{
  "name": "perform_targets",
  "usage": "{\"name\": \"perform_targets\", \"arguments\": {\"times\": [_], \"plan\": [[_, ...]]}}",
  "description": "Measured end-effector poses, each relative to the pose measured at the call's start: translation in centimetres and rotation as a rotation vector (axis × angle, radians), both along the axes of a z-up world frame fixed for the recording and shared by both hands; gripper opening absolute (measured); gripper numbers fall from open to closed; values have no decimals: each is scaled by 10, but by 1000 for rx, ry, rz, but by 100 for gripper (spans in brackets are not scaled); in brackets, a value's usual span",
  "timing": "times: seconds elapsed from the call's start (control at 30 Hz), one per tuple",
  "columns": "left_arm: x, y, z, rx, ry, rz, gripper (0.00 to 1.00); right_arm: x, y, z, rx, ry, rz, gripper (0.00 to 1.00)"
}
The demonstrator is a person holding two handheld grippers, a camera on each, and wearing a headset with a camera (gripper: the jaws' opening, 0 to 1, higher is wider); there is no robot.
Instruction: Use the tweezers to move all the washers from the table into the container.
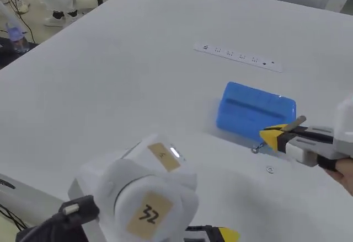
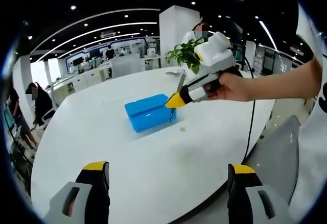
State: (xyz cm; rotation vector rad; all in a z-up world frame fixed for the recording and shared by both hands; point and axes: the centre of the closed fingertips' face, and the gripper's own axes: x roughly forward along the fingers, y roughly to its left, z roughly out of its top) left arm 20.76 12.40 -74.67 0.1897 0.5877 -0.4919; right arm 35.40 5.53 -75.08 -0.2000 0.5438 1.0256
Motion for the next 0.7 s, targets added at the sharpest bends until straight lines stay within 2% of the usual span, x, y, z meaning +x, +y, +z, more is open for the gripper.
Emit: {"name": "perform_targets", "arguments": {"times": [0.17, 0.33, 0.5, 0.53, 0.6, 0.7], "plan": [[-1, 1, -2, 10, 8, -2, 99, 17, -2, 13, 40, -10, -51, 3], [0, 2, -1, 12, 4, 1, 99, 36, -4, 19, 60, -25, -96, 3], [1, 4, -2, 16, 6, 2, 99, 59, -5, 13, 30, -47, -142, 3], [1, 4, -2, 16, 8, 1, 99, 67, -8, 8, 19, -45, -157, 3], [1, 4, -3, 18, 10, -1, 99, 71, -6, 5, 20, -37, -167, 3], [1, 3, -4, 20, 13, -3, 99, 82, -2, -8, 25, -4, -183, 3]]}}
